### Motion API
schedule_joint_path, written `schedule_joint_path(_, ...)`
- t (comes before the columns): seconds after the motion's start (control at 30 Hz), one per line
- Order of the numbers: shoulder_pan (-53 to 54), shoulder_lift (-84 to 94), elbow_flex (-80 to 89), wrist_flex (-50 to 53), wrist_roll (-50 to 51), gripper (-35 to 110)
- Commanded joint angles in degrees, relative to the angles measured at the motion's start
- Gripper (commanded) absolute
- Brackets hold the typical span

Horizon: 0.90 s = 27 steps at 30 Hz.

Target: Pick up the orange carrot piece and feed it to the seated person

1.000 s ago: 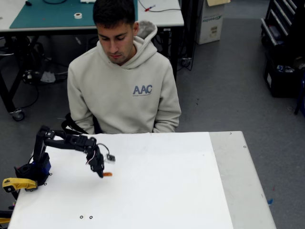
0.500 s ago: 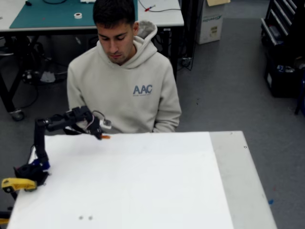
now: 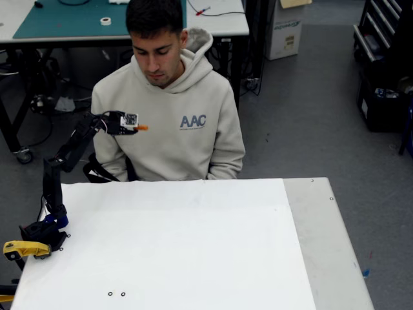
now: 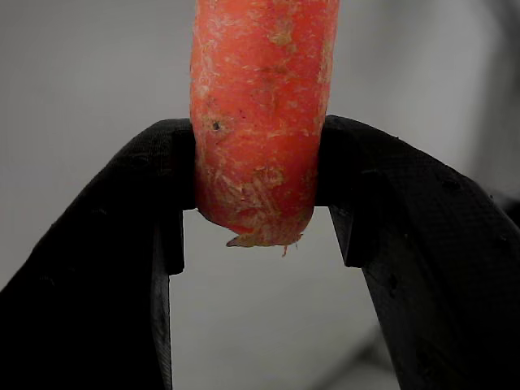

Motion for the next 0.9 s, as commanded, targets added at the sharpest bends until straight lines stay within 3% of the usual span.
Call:
schedule_joint_path(0.0, -0.7, 5.4, -9.6, -3.4, 6.0, -2)
schedule_joint_path(0.43, -0.7, 5.3, -9.7, -23.6, 16.8, -2)
schedule_joint_path(0.87, -1.1, 5.3, -9.7, -25.9, 18.1, -2)
